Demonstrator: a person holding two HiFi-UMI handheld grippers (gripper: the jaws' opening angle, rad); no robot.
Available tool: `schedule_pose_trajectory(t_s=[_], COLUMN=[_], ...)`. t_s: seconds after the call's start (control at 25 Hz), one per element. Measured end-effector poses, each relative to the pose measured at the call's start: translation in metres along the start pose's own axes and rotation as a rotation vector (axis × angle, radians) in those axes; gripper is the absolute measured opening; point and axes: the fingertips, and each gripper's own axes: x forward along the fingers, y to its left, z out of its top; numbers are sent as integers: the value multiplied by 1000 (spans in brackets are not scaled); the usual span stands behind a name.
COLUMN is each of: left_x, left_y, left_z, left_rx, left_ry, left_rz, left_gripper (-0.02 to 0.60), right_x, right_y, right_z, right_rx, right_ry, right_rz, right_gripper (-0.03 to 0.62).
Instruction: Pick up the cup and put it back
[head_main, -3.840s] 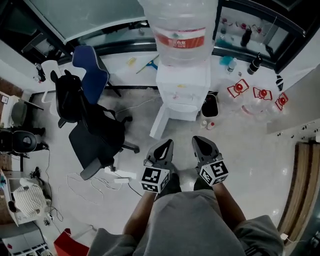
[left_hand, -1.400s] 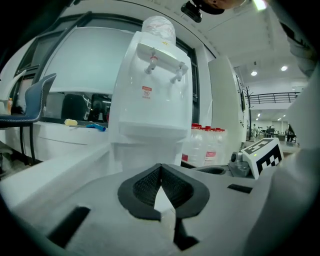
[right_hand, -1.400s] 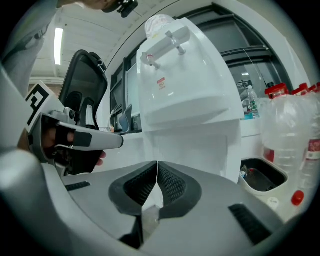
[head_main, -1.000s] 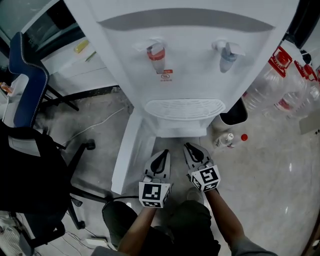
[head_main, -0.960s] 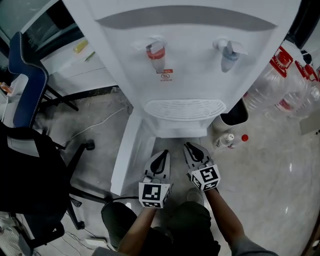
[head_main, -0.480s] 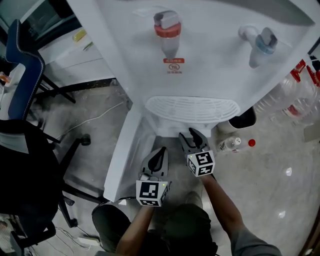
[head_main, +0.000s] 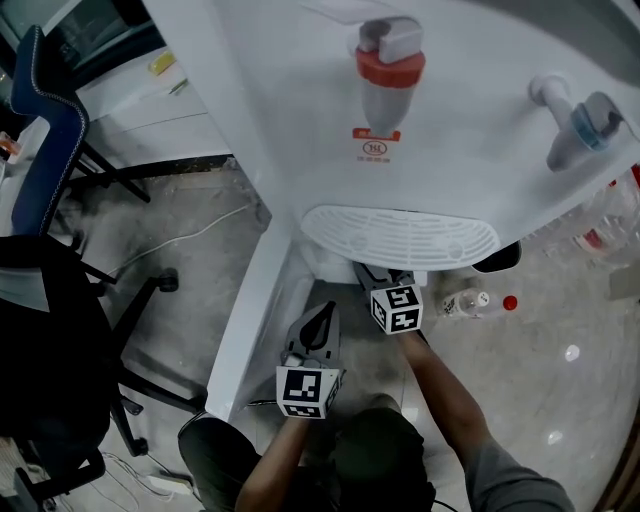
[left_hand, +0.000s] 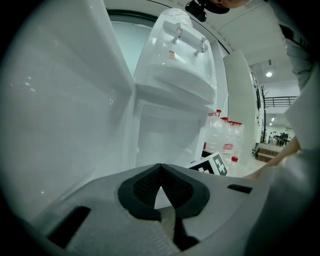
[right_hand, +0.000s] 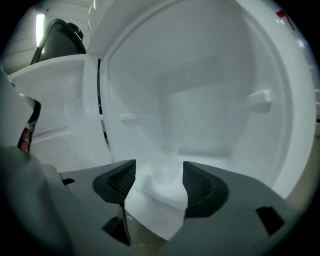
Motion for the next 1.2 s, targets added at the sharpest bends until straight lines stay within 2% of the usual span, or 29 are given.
schedule_pose_trajectory(t_s=[0.6,0.96,1.2], left_x=[-1,-4,-11], left_y=[20,18,4], left_z=[-7,-6,4], left_rx=[-24,-36,-18], left_ry=[11,10,-3], left_rz=[26,12,-29], left_gripper=[9,9,9], right_x=[46,31,3], right_y=[-13,-13,-5], right_z=[-8,6,24], right_rx=[-60,-82,-96], right_ry=[82,44,-1], right_rz=[-72,-90,-80], right_gripper=[282,250,245])
